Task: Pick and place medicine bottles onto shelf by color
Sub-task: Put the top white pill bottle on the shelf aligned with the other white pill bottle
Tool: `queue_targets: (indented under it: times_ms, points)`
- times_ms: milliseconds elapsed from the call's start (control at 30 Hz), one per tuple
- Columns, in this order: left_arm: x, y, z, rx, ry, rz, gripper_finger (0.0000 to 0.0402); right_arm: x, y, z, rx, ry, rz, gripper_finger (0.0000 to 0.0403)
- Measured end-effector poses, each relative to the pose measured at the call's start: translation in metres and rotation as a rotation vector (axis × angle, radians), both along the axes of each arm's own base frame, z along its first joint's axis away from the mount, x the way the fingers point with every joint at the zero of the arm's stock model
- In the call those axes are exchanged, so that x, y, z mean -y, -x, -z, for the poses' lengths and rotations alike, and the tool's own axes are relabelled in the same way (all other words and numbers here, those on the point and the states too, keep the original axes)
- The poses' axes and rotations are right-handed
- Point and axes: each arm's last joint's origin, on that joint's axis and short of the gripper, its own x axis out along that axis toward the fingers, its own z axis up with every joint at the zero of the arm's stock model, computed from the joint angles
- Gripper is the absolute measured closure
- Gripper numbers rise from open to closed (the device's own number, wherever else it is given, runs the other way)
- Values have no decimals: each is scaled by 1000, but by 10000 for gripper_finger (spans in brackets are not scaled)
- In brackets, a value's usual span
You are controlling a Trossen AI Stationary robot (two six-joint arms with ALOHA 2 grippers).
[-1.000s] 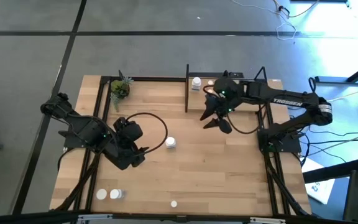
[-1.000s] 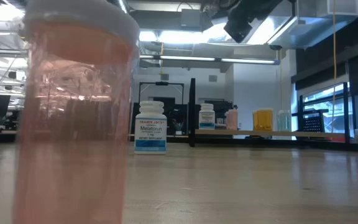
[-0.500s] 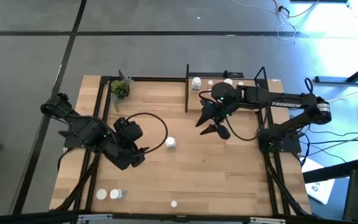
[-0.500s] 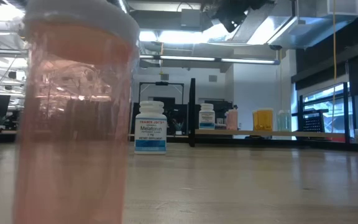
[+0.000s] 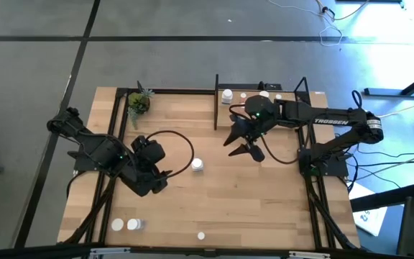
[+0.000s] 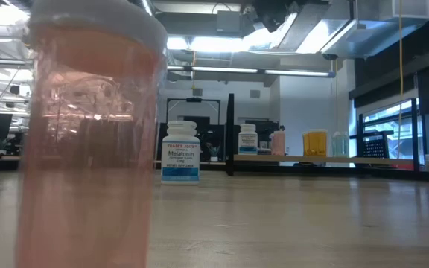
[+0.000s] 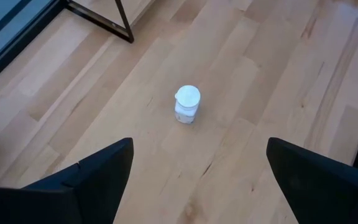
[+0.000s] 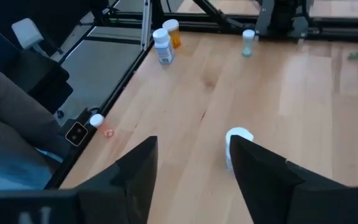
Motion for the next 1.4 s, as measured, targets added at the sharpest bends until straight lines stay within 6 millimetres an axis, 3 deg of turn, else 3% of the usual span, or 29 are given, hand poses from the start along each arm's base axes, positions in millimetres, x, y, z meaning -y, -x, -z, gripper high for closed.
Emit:
queue_targets:
  times_ms: [233, 467, 833, 1133, 1400]
  points:
    - [0, 0, 0, 0, 0, 1, 39, -1, -3, -2, 49, 105, 54, 162]
    - [0, 0, 0, 0, 0, 1, 39, -3, -6, -5, 77, 132, 111, 156]
    - [-1, 2, 1, -20, -14, 0, 39, -8, -30, 19, 2, 137, 180, 155]
    - [-1, 2, 1, -22, -15, 0, 39, -23, -72, 42, -52, 178, 140, 155]
    - [-1, 2, 1, -22, -14, -1, 39, -36, -107, 50, -137, 197, 148, 155]
